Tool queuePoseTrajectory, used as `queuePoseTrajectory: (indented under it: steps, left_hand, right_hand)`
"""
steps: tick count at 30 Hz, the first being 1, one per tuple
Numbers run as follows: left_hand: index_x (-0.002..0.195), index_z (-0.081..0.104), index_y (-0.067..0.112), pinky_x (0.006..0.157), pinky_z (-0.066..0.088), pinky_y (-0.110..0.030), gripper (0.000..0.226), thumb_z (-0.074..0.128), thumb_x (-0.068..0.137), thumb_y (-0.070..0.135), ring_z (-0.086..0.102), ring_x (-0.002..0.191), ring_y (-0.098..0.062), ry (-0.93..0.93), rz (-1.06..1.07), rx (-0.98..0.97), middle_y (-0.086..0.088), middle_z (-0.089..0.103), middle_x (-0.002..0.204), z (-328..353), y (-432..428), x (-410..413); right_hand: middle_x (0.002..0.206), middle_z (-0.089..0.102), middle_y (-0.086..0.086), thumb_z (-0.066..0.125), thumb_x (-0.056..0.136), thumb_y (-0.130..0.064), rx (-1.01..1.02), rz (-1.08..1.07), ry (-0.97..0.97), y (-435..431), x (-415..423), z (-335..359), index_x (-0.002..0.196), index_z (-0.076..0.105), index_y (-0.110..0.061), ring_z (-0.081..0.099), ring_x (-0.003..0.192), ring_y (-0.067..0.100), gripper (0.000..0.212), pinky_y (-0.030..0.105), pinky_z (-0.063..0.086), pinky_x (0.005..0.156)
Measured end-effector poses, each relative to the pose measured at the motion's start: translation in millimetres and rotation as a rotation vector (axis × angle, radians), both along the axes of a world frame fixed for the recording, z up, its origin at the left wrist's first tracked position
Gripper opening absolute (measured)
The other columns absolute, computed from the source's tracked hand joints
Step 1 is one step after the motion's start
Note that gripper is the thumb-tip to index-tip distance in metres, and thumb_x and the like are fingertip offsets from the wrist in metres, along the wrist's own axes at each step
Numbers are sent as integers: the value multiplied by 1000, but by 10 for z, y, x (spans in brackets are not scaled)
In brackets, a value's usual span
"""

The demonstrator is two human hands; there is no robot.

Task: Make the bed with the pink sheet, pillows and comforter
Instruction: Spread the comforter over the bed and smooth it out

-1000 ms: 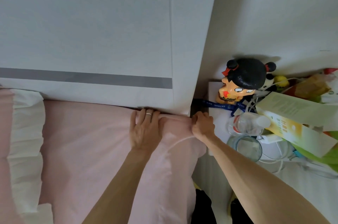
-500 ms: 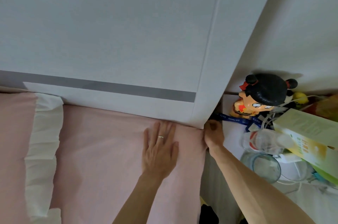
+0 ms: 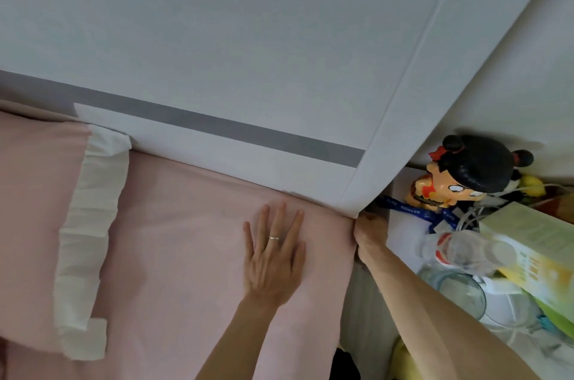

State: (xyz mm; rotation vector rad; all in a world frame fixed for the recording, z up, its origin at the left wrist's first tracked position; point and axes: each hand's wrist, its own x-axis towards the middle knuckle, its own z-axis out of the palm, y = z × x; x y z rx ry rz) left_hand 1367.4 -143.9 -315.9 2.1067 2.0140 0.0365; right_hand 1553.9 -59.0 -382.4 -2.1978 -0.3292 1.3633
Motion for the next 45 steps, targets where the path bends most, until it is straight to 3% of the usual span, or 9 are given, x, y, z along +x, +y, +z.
queuePoseTrajectory:
  steps: [6,10,15,19,23,27,33,39,45]
  left_hand:
    - [152,-10,38,116,-9,-53,63,22,100,53,-19,148,-25,-6,120,-138,7,-18,161,-31,23,-12]
    - [151,-13,40,118,-11,-51,60,20,101,49,-24,146,-19,-39,102,-165,11,-23,159,144,21,-10]
    - [154,-2,33,121,-2,-49,60,14,99,48,-17,148,-15,14,208,-149,10,-14,161,422,124,-424]
    - [155,-2,28,119,-8,-46,67,6,94,53,-16,147,-17,130,271,-176,10,-15,159,568,352,-1009]
    - [151,-14,38,119,-10,-47,69,-6,85,60,-22,146,-13,113,326,-208,13,-21,158,491,624,-1515]
    - [151,-3,43,119,-5,-47,69,-7,85,61,-9,149,-11,157,207,-253,14,-2,162,268,810,-1883]
    - [126,51,35,116,2,-53,60,12,86,56,24,141,-13,112,198,-124,11,48,137,96,1026,-1905]
    - [144,38,32,117,10,-52,54,27,94,47,21,146,-20,9,316,52,1,37,153,-33,713,-1899]
    - [151,29,34,117,10,-48,63,30,92,55,15,148,-24,-8,492,101,-1,21,161,-94,633,-2184]
  right_hand:
    - [92,66,10,49,95,-16,-57,23,134,-120,24,91,77,64,-14,61,91,29,24,44,53,89]
    - [109,60,12,44,95,-17,51,352,-218,-411,-108,429,107,59,-9,53,89,26,22,36,46,80]
    - [112,59,-2,59,92,-20,507,933,-406,-668,-643,1048,111,61,-16,53,103,16,20,24,43,86]
    - [141,55,2,55,91,-24,724,1230,-543,-359,-1183,1178,136,54,-16,49,132,22,45,35,40,108]
    - [136,60,6,39,86,-42,725,1443,-631,-22,-1669,1045,137,55,-10,58,125,22,62,41,48,102]
    - [128,65,10,44,87,-42,675,1502,-706,23,-1809,712,133,59,-7,63,114,25,61,39,48,98]
    - [115,69,6,52,82,-46,660,1411,-834,50,-1912,674,125,65,-11,65,99,29,56,41,50,82]
    - [134,61,6,50,91,-53,691,1404,-880,-109,-1758,702,140,52,-10,60,115,27,66,41,44,100]
    - [161,28,7,49,91,-58,920,1609,-851,-349,-1631,724,152,37,-15,24,149,29,75,57,23,116]
